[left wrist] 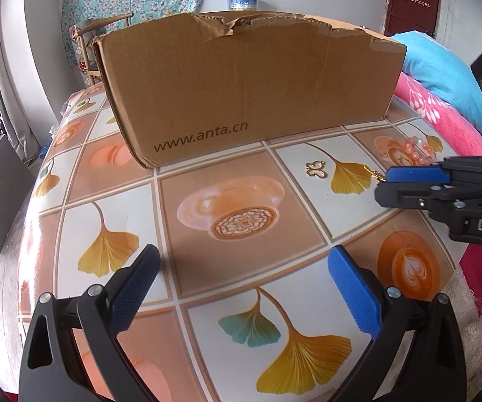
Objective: Organize jewelry
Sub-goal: 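Lower the right gripper onto the gold chain charm and close it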
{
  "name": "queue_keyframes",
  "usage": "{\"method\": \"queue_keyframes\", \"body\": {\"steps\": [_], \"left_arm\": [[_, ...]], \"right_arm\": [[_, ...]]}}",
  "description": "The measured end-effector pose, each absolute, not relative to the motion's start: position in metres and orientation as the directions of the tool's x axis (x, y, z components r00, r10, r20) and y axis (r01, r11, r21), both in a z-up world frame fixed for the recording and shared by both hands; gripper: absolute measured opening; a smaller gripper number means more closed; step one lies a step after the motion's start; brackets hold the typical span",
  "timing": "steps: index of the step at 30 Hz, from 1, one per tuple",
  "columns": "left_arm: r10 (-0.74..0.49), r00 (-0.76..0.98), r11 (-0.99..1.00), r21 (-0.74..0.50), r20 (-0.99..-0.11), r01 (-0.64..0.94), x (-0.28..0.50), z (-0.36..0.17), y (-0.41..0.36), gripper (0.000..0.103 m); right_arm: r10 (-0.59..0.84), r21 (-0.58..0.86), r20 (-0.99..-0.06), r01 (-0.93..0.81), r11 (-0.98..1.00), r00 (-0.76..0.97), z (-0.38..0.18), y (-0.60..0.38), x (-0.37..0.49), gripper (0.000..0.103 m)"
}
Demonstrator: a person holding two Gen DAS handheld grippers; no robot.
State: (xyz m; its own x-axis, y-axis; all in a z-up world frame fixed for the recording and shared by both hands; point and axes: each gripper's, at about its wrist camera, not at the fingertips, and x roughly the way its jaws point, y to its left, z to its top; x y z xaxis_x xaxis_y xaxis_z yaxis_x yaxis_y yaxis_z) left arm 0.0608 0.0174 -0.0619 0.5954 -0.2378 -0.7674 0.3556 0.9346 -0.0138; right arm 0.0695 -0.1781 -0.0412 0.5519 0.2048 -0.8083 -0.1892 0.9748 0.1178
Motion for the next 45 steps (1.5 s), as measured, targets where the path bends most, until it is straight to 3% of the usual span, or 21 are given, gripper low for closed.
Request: {"method": "queue_keyframes", "body": {"steps": [7,16,24,36,45], "left_arm": [[-0.238,0.598,0.935,-0.014,-0.766,0.354,0.062,-0.062,0.017,0.099],[-0.238,0.6,0.935,-0.014,-0.764,0.353,0.061,-0.062,0.017,0.099],[-0.233,0.601,0.938,-0.013,-0.764,0.347,0.06,-0.061,0.015,0.099],[-0.23,0.589,0.934,-0.005,-0.775,0.358,0.063,-0.06,0.014,0.099],[-0.236,0.63,0.898,0.082,-0.74,0.433,0.062,-0.046,-0.009,0.098]], "right_arm": [[0.162,0.062,-0.81,-0.193,0.979,0.563,-0.042,-0.17,0.076,0.021],[0.101,-0.014,-0.807,-0.189,0.982,0.582,-0.039,-0.165,0.065,0.02],[0.051,-0.073,-0.799,-0.18,0.981,0.599,-0.043,-0.151,0.062,0.006],[0.114,-0.002,-0.798,-0.191,0.982,0.592,-0.036,-0.175,0.043,0.005],[0.177,0.07,-0.785,-0.198,0.978,0.594,-0.031,-0.195,0.03,0.005]]}}
